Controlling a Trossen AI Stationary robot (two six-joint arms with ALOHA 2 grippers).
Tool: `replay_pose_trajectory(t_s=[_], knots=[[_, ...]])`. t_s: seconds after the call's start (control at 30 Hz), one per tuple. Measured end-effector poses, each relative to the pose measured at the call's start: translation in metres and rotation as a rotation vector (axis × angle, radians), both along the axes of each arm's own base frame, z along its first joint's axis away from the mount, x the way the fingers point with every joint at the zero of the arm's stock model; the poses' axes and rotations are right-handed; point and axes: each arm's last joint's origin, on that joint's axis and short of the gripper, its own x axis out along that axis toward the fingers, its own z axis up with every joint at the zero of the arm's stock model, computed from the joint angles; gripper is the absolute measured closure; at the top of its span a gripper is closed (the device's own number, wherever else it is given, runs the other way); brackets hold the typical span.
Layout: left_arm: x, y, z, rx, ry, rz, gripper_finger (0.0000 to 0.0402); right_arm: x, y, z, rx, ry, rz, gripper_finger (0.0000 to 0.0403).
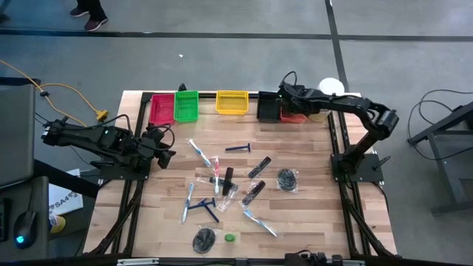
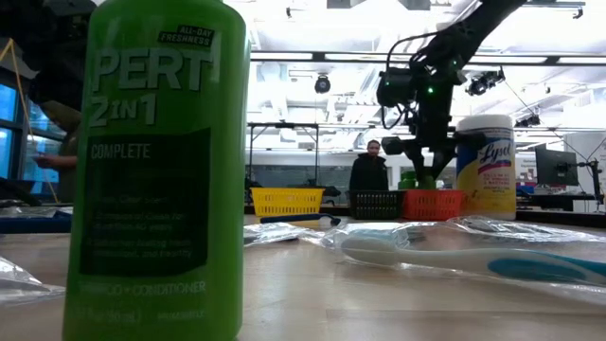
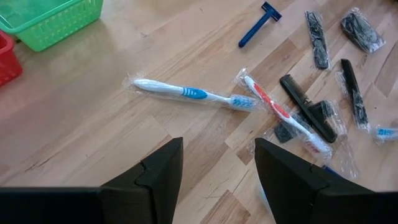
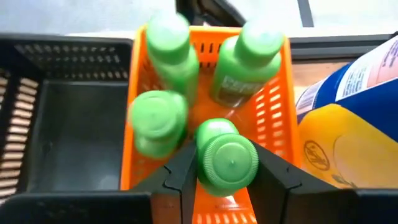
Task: Pick & Place Travel size toiletries
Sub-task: Put the green shampoo bottle into the orange bin
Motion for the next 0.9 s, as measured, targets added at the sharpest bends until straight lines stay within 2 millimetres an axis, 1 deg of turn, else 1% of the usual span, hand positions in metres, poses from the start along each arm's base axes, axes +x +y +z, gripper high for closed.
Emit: replay_pose_trajectory(t_s=[0.27, 0.33, 0.53, 0.63, 0.77, 0.9], knots=[[0.0000, 0.0000, 0.0000, -0.001, 0.000, 0.000, 0.0209, -0.0028, -0.0029, 0.0000, -0.004, -0.009, -0.032, 0.0294], [0.0000, 0.0000, 0.0000, -0.001, 0.000, 0.000, 0.0209, -0.0028, -0.0028, 0.0000, -0.002, -0.009, -0.032, 0.0283], [0.0000, 0.0000, 0.0000, -0.001, 0.000, -0.001, 0.0209, -0.0027, -0.0027, 0.0000, -0.002, -0.012, -0.035, 0.0221], [0.0000, 0.0000, 0.0000, 0.000, 0.000, -0.002, 0.0209, -0.0024, -0.0027, -0.0001, 0.003, -0.016, -0.029, 0.0197], [0.0000, 0.0000, 0.0000, 0.000, 0.000, -0.002, 0.0209, -0.0013, -0.0025, 0.0008, 0.022, -0.037, -0.001, 0.0181], [0.0000, 0.0000, 0.0000, 0.000, 0.000, -0.001, 0.0209, 0.0002, -0.0014, 0.0024, 0.032, -0.061, 0.018, 0.0180]])
